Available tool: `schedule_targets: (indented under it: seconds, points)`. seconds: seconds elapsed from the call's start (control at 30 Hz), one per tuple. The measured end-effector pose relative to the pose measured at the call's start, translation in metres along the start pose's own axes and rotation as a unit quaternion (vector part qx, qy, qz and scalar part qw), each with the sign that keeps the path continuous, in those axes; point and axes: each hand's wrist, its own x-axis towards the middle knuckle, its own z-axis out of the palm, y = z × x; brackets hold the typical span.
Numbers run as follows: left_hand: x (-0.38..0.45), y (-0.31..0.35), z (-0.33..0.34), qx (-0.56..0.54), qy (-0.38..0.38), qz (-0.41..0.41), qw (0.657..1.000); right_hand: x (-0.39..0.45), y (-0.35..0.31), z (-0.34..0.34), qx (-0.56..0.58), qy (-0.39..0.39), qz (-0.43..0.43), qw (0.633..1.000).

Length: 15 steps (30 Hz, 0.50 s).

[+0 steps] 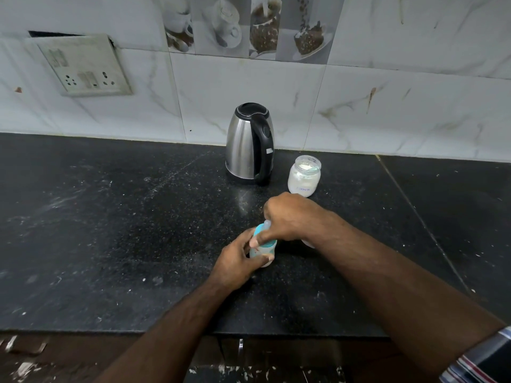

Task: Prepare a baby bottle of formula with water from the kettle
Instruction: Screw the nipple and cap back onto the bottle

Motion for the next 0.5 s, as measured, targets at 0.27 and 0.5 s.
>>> schedule_targets:
  seconds: [0.27,0.5]
  points:
    - [0.002,-0.004,0.001,-0.013,-0.001,0.004,1.000,0.001,-0.011,0.010,-0.010,0.022,-0.005,1.000]
    - [0.004,-0.003,0.002,-0.018,-0.003,0.003,1.000,-0.002,0.001,0.005,0.039,-0.046,-0.053,0.997]
